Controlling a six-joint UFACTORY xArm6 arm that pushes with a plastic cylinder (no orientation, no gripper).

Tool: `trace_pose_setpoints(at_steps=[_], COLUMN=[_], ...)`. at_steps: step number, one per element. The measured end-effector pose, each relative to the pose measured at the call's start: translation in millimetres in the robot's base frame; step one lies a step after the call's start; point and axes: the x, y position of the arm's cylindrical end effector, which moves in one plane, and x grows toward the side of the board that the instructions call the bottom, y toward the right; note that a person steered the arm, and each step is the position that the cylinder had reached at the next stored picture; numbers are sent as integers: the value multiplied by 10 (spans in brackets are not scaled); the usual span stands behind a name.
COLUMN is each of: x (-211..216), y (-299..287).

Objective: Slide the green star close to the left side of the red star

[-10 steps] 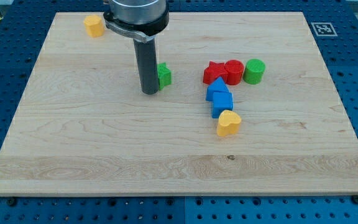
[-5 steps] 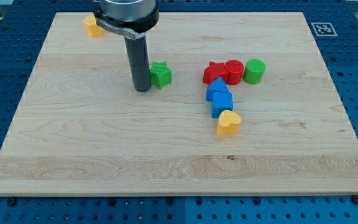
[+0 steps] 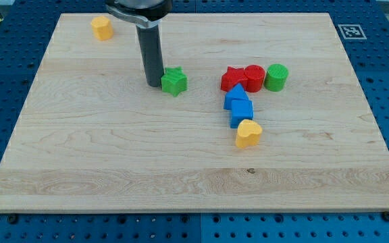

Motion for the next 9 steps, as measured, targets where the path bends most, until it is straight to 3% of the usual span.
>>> trace_pose_setpoints(at_steps=[4,7,9], x=[211,38,-53], y=[136,-2,283])
